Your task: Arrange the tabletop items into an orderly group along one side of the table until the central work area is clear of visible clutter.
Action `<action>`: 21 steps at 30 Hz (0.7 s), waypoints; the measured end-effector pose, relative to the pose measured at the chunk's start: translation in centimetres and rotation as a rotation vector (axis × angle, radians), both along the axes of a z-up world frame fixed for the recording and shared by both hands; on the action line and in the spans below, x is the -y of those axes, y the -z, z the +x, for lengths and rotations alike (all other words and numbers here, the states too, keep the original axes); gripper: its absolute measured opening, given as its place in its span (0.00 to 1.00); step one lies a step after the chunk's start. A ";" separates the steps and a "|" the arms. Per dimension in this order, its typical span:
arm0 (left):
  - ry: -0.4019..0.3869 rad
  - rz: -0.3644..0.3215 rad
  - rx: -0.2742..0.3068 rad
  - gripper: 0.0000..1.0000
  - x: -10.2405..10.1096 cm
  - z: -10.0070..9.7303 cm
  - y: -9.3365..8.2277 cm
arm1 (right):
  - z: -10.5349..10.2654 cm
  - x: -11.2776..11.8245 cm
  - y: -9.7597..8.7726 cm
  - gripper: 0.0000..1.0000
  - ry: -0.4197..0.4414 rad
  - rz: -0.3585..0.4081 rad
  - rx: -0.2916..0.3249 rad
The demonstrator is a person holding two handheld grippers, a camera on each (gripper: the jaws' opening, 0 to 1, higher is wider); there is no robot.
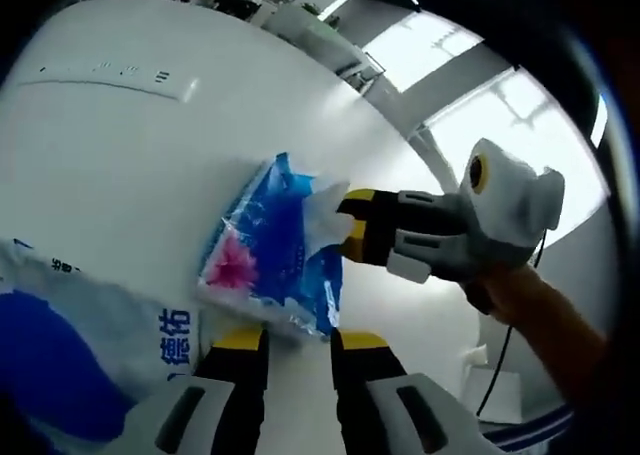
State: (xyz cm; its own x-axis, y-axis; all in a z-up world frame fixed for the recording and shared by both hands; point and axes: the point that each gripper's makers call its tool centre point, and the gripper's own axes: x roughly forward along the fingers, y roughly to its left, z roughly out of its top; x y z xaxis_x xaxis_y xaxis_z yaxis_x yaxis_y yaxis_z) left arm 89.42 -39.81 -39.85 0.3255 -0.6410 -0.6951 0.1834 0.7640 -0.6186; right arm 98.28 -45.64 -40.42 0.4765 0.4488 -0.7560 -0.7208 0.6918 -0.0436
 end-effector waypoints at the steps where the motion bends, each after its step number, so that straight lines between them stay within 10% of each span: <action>1: -0.016 -0.008 -0.005 0.25 0.1 0.2 -0.1 | 0.0 0.0 0.0 0.14 0.002 0.002 0.001; 21: 0.059 0.007 -0.005 0.00 0.5 -0.2 -0.1 | -0.3 0.9 -0.8 0.07 0.026 0.015 0.037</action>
State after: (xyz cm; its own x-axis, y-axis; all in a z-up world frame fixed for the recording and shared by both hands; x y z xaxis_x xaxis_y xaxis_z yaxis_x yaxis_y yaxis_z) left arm 89.23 -40.28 -39.78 0.2838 -0.6538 -0.7014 0.2255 0.7565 -0.6139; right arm 98.00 -46.50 -39.64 0.5156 0.4472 -0.7309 -0.7008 0.7109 -0.0594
